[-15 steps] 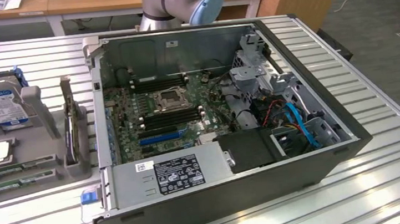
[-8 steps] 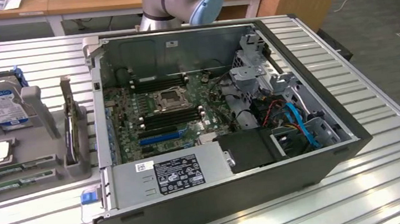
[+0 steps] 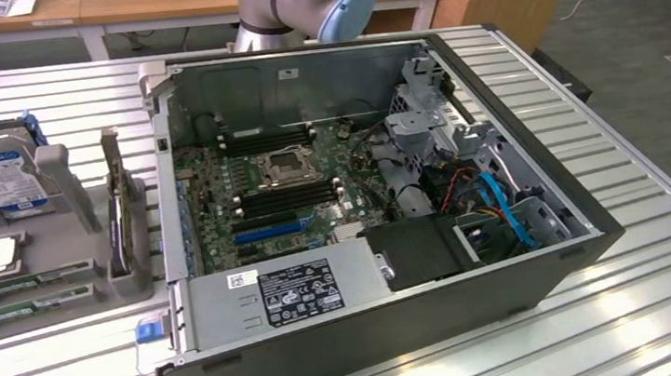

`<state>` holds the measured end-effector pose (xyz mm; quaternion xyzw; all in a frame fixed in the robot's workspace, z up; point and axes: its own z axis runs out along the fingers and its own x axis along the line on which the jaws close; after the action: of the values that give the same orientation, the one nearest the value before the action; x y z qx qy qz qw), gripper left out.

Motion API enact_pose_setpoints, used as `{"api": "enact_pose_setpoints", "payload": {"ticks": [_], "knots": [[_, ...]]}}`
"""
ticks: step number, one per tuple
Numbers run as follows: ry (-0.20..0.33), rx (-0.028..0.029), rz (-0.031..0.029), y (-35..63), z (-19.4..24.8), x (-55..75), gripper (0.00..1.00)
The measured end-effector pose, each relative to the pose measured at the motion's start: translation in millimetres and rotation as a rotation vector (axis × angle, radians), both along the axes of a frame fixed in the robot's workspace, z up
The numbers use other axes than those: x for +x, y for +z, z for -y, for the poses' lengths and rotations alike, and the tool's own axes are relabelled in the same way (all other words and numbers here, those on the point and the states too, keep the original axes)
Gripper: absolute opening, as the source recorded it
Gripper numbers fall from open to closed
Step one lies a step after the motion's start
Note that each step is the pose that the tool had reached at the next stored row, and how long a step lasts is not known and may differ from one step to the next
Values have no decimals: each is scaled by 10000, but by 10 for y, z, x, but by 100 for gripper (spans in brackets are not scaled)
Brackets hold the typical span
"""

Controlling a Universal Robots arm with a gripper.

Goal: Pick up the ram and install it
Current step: 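Pick up the ram and move it above insertion slot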

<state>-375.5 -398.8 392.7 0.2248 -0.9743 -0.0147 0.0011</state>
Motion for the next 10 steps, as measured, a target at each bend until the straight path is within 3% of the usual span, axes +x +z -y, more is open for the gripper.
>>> {"api": "enact_pose_setpoints", "payload": {"ticks": [10], "knots": [[1826,1,1,-1,0,0,24]]}}
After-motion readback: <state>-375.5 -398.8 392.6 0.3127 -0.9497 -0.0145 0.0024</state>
